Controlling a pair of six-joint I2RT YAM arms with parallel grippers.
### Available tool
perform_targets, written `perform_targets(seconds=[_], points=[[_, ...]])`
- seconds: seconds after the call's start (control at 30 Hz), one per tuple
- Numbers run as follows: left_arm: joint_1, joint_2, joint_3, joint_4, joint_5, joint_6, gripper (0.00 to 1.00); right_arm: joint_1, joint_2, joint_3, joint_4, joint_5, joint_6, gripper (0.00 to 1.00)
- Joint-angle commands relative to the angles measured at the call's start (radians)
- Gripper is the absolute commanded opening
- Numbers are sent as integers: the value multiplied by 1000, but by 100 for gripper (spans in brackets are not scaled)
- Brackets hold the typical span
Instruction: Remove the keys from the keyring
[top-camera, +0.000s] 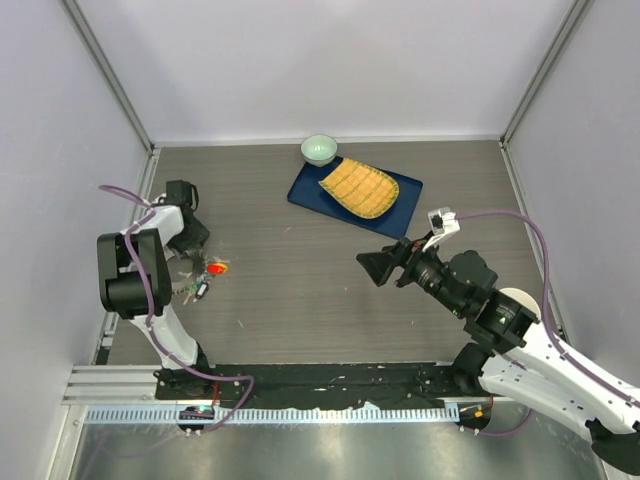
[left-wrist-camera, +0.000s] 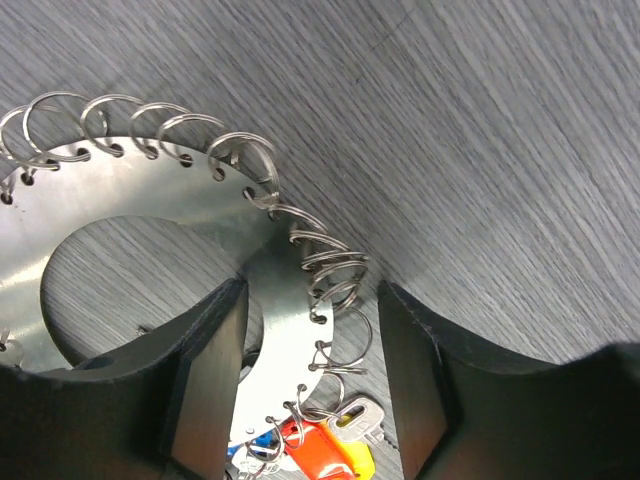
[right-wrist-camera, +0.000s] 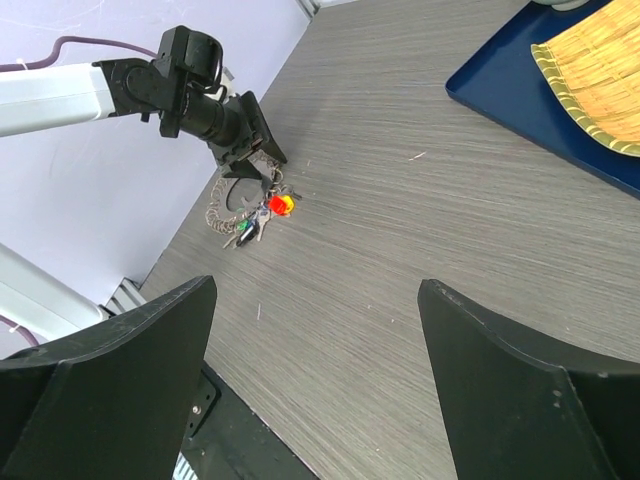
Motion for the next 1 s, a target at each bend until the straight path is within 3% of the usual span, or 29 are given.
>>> perform_targets(seconds=[0.0, 0.13, 0.4, 0.53, 0.63, 0.97], points=[[18, 5, -68, 3, 68, -45, 55, -3, -18, 15, 16, 5, 20, 89], [22, -10, -76, 7, 76, -42, 42, -2, -20, 21, 4, 5, 25, 89], [23, -1, -74, -9, 94, -40, 31, -3, -26, 12, -5, 28, 36, 88], [23, 1, -63, -19, 133, -33, 10, -2, -28, -6, -1, 36, 17, 88], [23, -21, -63, -12, 171, -20, 0, -3, -29, -28, 22, 39, 10, 88], [23, -174, -53, -22, 256, 13, 0, -3, 57, -57, 122, -18, 13, 88]])
